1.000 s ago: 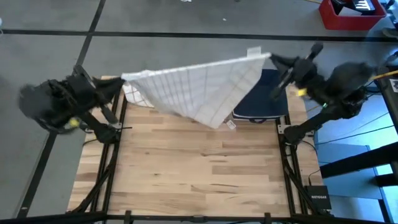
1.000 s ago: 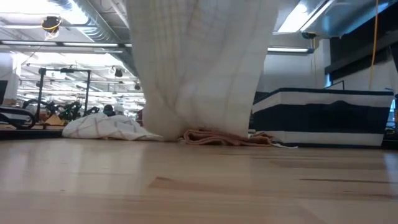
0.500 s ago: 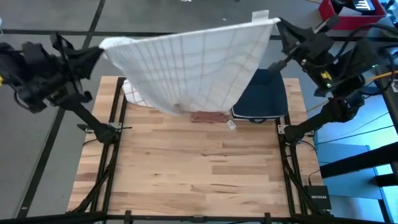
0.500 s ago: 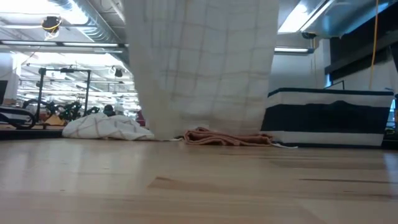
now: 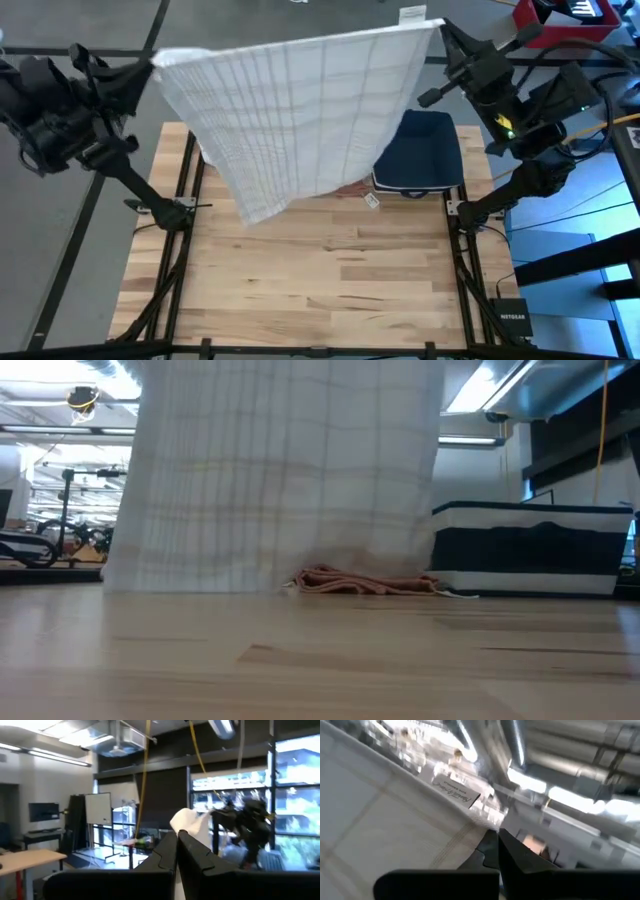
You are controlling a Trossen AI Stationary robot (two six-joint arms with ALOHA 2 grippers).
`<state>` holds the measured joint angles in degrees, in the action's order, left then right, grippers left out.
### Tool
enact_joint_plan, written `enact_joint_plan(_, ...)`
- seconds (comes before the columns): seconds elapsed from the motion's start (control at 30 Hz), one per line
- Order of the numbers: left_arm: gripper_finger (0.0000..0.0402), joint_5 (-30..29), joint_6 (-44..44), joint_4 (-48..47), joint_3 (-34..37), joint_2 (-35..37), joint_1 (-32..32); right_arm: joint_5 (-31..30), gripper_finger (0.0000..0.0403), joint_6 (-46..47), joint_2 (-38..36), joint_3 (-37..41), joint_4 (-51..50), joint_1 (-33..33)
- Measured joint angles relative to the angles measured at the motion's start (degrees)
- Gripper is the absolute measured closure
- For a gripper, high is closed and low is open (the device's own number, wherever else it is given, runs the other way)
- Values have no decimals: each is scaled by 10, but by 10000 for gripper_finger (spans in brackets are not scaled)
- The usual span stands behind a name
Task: Fold towel
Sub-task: Fold the bottom white towel
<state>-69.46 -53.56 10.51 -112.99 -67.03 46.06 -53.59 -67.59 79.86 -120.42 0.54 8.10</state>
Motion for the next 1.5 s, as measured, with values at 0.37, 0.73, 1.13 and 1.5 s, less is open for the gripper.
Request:
enact_joint_plan(0.37,401,-27,129,-125,0,-76,84,-155,403,197,-6,-1,-211,205)
enact_joint_plan(0.73,401,-72,329,-265,1,-175,173,-138,403,644,9,1,-545,403)
enact_joint_plan(1.13,401,-69,554,-254,1,-262,182,58,402,801,86,1,-606,494)
enact_joint_plan(1.5,401,51,253,77,1,-271,226,209,402,766,93,-23,-463,494)
